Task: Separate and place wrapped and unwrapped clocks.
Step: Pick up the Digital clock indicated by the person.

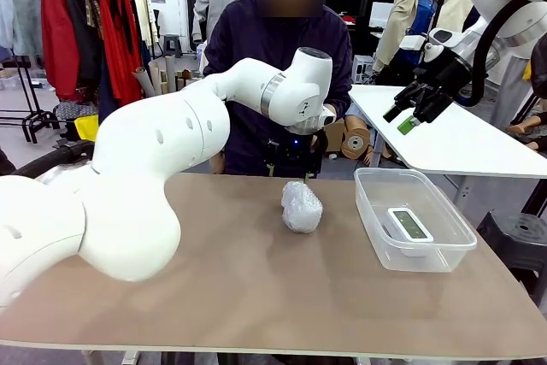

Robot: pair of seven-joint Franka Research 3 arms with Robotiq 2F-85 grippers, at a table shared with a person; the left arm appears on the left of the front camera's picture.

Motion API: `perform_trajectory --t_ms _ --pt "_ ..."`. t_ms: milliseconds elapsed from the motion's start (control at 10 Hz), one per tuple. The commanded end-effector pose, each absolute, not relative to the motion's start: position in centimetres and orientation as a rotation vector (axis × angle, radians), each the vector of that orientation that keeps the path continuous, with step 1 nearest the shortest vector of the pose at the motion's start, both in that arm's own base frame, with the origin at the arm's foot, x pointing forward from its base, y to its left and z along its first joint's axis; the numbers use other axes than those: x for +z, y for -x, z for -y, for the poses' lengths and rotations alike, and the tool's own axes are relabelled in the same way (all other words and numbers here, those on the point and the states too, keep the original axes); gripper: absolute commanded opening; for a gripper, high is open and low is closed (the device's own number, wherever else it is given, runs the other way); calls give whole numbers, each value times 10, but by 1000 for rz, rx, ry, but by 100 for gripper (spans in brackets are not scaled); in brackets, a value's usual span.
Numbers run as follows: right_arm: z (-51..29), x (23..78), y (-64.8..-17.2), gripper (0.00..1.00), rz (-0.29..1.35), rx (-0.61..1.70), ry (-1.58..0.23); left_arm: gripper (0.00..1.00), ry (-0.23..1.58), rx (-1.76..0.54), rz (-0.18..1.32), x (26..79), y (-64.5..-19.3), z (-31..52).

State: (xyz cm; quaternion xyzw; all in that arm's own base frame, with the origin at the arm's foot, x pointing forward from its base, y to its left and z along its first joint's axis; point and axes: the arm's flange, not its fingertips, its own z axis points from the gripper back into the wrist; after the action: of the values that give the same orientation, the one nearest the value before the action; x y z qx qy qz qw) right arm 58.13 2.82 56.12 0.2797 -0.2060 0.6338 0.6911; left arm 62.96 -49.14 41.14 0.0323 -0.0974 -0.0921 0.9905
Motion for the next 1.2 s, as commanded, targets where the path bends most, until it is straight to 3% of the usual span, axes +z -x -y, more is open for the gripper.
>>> perform_trajectory --t_ms 0,300,800,1100 --pt "-29 562 -579 100 448 1426 -612 100 -30 -49 158 420 -643 514" --pt "-29 562 -579 100 448 1426 -612 100 -83 203 127 403 -651 533" --pt "-29 562 -579 100 448 1426 -612 100 51 159 241 381 -667 558" --pt "-29 562 -579 100 448 1426 -612 100 52 180 210 368 -674 555"
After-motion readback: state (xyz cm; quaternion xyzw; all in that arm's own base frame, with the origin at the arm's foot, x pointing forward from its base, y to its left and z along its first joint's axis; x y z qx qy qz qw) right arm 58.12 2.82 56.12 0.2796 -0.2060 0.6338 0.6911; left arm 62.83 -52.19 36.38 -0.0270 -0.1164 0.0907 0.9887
